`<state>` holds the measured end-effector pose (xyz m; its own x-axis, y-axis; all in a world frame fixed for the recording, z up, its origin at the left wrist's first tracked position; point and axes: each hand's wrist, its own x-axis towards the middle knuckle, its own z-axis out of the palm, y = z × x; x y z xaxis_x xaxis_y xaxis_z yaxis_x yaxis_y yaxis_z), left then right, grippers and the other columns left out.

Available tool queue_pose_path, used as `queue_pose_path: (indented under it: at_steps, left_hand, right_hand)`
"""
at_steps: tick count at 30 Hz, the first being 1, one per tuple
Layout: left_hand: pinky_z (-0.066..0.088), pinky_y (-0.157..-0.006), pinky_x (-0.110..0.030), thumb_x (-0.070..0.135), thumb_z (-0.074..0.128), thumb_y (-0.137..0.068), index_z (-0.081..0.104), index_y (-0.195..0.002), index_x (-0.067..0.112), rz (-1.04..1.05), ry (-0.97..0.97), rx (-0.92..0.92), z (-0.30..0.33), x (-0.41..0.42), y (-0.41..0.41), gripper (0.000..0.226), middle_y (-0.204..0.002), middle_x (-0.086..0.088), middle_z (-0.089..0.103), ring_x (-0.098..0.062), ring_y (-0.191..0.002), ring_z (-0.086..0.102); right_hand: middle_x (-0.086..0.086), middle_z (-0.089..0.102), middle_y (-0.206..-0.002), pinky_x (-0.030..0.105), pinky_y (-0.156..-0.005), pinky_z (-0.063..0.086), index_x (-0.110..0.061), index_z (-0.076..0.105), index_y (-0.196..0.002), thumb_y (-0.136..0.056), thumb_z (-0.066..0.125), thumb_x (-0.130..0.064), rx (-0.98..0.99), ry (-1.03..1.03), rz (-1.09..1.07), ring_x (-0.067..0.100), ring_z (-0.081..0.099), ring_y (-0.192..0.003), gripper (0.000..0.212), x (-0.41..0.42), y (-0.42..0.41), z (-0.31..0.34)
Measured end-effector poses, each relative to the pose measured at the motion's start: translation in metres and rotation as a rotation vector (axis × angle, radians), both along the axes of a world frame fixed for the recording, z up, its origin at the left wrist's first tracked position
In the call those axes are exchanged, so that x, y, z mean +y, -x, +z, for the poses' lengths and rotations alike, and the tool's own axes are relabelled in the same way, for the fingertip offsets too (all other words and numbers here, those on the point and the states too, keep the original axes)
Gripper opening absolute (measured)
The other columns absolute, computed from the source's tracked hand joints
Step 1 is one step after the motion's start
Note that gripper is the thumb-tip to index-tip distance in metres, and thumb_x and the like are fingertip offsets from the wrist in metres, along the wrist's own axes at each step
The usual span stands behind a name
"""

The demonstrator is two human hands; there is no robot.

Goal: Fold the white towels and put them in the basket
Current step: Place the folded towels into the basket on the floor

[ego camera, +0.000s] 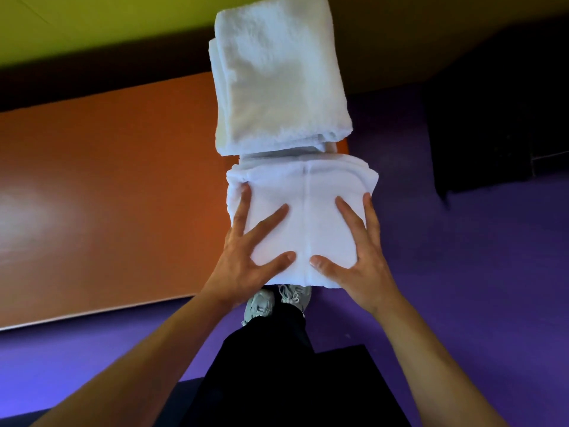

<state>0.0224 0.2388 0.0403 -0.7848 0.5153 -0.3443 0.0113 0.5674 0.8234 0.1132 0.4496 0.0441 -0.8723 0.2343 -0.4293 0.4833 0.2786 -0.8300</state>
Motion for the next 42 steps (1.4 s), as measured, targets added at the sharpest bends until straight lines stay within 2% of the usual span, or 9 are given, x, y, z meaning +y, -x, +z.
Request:
queue_pose_path:
  at_steps: [4, 8, 11, 18, 21, 27, 31, 37, 42]
  left_hand:
    - [0.024, -0.119, -0.034, 0.040, 0.080, -0.082, 0.052, -0.144, 0.035, 0.022, -0.023, -0.047, 0.007, -0.008, -0.025, 0.068, -0.167, 0.016, -0.008, -0.003, -0.154, -0.005]
    - [0.030, -0.117, -0.060, 0.054, 0.076, -0.080, 0.042, -0.150, 0.040, -0.148, 0.034, -0.049, 0.004, -0.019, -0.033, 0.079, -0.166, 0.013, -0.018, -0.013, -0.155, -0.010]
    - [0.030, -0.117, -0.060, 0.058, 0.077, -0.078, 0.039, -0.149, 0.046, -0.163, 0.057, -0.080, 0.003, -0.018, -0.026, 0.081, -0.165, 0.018, -0.019, -0.010, -0.154, -0.010]
    - [0.030, -0.103, -0.007, 0.041, 0.086, -0.074, 0.055, -0.136, 0.046, 0.000, 0.004, -0.073, 0.027, -0.010, -0.040, 0.070, -0.163, 0.029, -0.003, 0.016, -0.145, 0.006]
    - [0.029, -0.099, 0.002, 0.040, 0.086, -0.073, 0.056, -0.135, 0.046, -0.014, -0.025, -0.038, 0.046, -0.003, -0.050, 0.069, -0.162, 0.031, -0.001, 0.016, -0.145, 0.011]
    - [0.031, -0.096, 0.004, 0.042, 0.085, -0.074, 0.056, -0.135, 0.046, -0.067, -0.053, -0.010, 0.080, 0.032, -0.060, 0.067, -0.162, 0.032, -0.002, 0.020, -0.141, 0.014]
    - [0.029, -0.095, 0.006, 0.040, 0.086, -0.073, 0.057, -0.134, 0.046, -0.089, -0.069, 0.006, 0.100, 0.082, -0.060, 0.067, -0.161, 0.033, -0.002, 0.022, -0.140, 0.014]
    - [0.023, -0.103, -0.003, 0.044, 0.085, -0.073, 0.056, -0.132, 0.050, -0.127, -0.072, 0.076, 0.123, 0.197, -0.057, 0.067, -0.161, 0.035, -0.002, 0.016, -0.145, 0.010]
    - [0.027, -0.107, -0.013, 0.043, 0.086, -0.073, 0.055, -0.133, 0.052, -0.148, -0.052, 0.098, 0.130, 0.310, -0.061, 0.068, -0.160, 0.037, -0.004, 0.017, -0.145, 0.008]
  right_hand:
    - [-0.030, -0.002, -0.160, 0.014, -0.102, 0.028, -0.054, 0.035, -0.146, -0.069, 0.082, -0.055, 0.002, 0.019, -0.052, -0.012, 0.010, -0.145, 0.090, -0.005, -0.028, 0.000]
    - [-0.029, -0.004, -0.160, 0.008, -0.098, 0.027, -0.053, 0.032, -0.147, -0.067, 0.087, -0.051, -0.032, -0.036, -0.095, -0.018, 0.008, -0.142, 0.096, -0.023, -0.053, -0.004]
    - [-0.033, -0.006, -0.158, 0.004, -0.093, 0.027, -0.053, 0.029, -0.147, -0.067, 0.083, -0.052, -0.033, -0.006, -0.138, -0.023, 0.007, -0.138, 0.097, -0.032, -0.050, -0.003]
    - [-0.025, 0.012, -0.160, -0.002, -0.098, 0.031, -0.046, 0.043, -0.144, -0.072, 0.088, -0.026, 0.051, -0.026, -0.223, -0.011, 0.022, -0.142, 0.086, -0.027, -0.057, 0.012]
    - [-0.023, 0.015, -0.160, 0.001, -0.101, 0.034, -0.043, 0.046, -0.142, -0.071, 0.089, -0.024, 0.093, -0.064, -0.248, -0.009, 0.025, -0.143, 0.086, -0.018, -0.069, 0.031]
    - [-0.026, 0.015, -0.159, 0.009, -0.102, 0.036, -0.048, 0.046, -0.141, -0.068, 0.089, -0.030, 0.122, -0.073, -0.263, -0.011, 0.026, -0.141, 0.087, 0.015, -0.084, 0.064]
    - [-0.024, 0.016, -0.160, 0.001, -0.100, 0.035, -0.047, 0.046, -0.140, -0.067, 0.084, -0.035, 0.155, -0.074, -0.297, -0.010, 0.027, -0.141, 0.084, 0.060, -0.089, 0.081]
    - [-0.029, 0.012, -0.159, 0.017, -0.105, 0.034, -0.050, 0.046, -0.140, -0.068, 0.084, -0.034, 0.197, -0.051, -0.331, -0.007, 0.022, -0.145, 0.083, 0.172, -0.091, 0.099]
    - [-0.034, 0.010, -0.158, 0.013, -0.102, 0.032, -0.055, 0.046, -0.139, -0.073, 0.087, -0.028, 0.196, -0.022, -0.346, -0.010, 0.019, -0.145, 0.083, 0.284, -0.098, 0.111]
